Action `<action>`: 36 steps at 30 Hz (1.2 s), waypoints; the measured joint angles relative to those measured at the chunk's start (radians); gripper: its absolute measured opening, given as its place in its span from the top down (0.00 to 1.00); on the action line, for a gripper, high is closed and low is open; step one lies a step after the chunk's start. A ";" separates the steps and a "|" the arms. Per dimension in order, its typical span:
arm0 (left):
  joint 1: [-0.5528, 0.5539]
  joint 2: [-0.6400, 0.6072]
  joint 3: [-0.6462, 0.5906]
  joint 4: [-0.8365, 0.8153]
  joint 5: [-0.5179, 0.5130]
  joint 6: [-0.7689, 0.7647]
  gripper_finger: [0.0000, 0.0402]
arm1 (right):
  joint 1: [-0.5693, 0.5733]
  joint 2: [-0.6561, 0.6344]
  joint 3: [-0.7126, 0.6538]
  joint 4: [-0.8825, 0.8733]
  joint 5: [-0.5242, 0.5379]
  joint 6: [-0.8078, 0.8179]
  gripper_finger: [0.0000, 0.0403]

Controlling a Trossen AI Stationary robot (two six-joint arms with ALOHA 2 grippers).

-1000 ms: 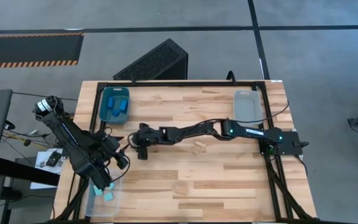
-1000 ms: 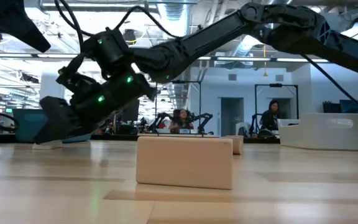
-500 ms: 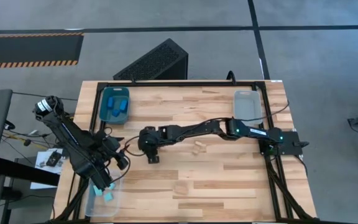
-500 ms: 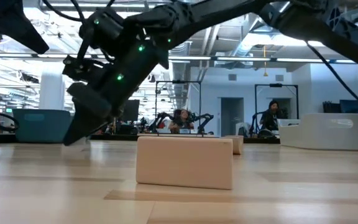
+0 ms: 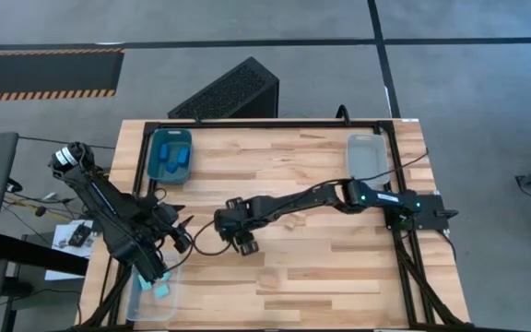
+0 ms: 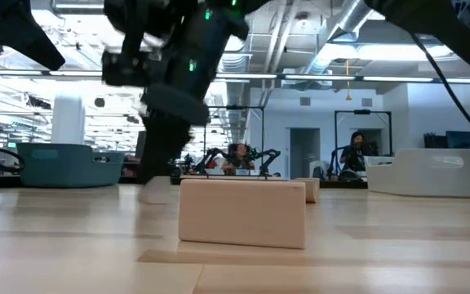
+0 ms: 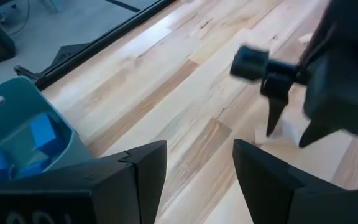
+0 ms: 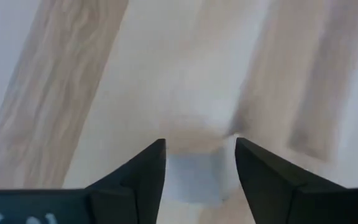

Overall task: Sort & place blocks by color
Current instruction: Put the top left brown block into the grey bin

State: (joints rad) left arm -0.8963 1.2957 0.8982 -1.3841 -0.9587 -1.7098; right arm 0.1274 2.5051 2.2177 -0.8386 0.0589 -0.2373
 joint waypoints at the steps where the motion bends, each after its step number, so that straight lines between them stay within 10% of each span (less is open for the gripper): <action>1: 0.000 0.000 0.000 0.004 0.001 -0.005 0.57 | 0.003 -0.011 0.000 -0.008 0.027 0.000 0.47; 8: -0.027 0.000 0.000 0.028 0.003 -0.014 0.57 | 0.020 -0.073 -0.178 -0.044 0.073 0.119 0.50; 29: 0.090 0.000 -0.119 0.103 -0.142 -0.035 0.57 | 0.125 -0.590 -1.118 0.784 0.398 0.450 0.48; 36: 0.245 0.000 -0.119 0.355 -0.243 0.398 0.57 | 0.152 -0.614 -1.223 1.041 0.547 0.768 0.46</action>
State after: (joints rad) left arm -0.6515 1.2956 0.7792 -1.0288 -1.2015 -1.3122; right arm 0.2799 1.8913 0.9952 0.2028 0.6062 0.5302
